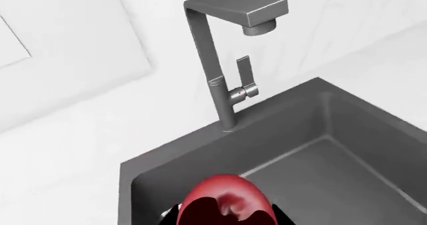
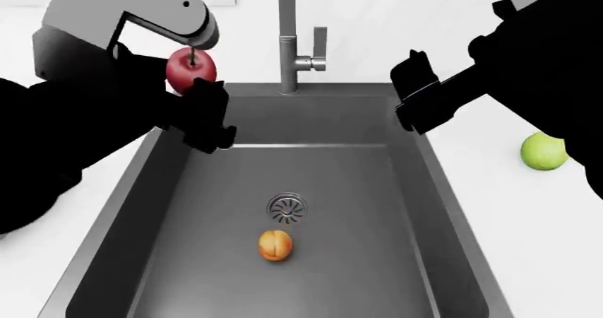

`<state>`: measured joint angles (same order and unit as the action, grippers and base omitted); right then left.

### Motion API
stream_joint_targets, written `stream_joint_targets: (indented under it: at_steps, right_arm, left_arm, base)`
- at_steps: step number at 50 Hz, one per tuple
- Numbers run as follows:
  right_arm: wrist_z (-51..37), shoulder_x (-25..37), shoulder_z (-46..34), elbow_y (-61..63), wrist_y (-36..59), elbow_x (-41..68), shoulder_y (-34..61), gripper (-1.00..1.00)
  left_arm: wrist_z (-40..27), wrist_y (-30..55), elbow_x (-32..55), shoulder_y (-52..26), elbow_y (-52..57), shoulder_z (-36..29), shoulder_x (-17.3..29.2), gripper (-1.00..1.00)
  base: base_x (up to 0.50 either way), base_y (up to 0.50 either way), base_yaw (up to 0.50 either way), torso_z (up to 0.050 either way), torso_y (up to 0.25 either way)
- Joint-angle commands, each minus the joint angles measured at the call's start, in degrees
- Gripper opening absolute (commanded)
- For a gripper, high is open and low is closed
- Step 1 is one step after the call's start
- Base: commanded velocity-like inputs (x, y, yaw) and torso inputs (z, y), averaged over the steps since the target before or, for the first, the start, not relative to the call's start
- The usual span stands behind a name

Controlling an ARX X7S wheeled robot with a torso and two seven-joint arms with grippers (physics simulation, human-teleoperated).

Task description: There is a mixed pile of frozen fruits and vegetables on the counter. Locate all the frozen vegetables and place the items in a bowl on the counter. Take all the frozen fruits and defrost them in a running sink.

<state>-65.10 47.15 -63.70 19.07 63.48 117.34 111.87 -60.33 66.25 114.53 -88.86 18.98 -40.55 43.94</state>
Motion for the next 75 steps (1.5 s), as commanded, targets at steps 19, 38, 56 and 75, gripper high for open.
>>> stream_joint_targets:
  at_steps: [19,38,56,75]
  right_arm:
    - [1.2,1.7,-0.5,1.3,-0.8,-1.5,-3.2,1.0]
    - [2.0,1.9,-0.7,1.1,-0.9,-2.7,-4.0,1.0]
    - [2.5,1.5,-1.7,0.9,-1.3,-4.4,-6.1,1.0]
    - [3.4,1.2,-2.1,0.8,-1.7,-5.5,-7.2,1.0]
  left_arm:
    - [5.3,12.0,9.4,-6.2,-14.1,-15.7,-11.3,-1.0]
    - [6.6,12.1,15.3,-3.5,-15.3,-21.3,-12.8,-1.0]
    - [11.7,8.9,13.0,1.7,-16.2,-18.7,-13.2,-1.0]
    - [19.4,9.4,4.2,5.0,-18.2,-16.9,-16.3,-1.0]
  base:
    - [0.0,0.0,0.0,0.0,0.001]
    - [0.0,0.0,0.0,0.0,0.0]
    - [0.0,0.0,0.0,0.0,0.0]
    - [0.0,0.0,0.0,0.0,0.0]
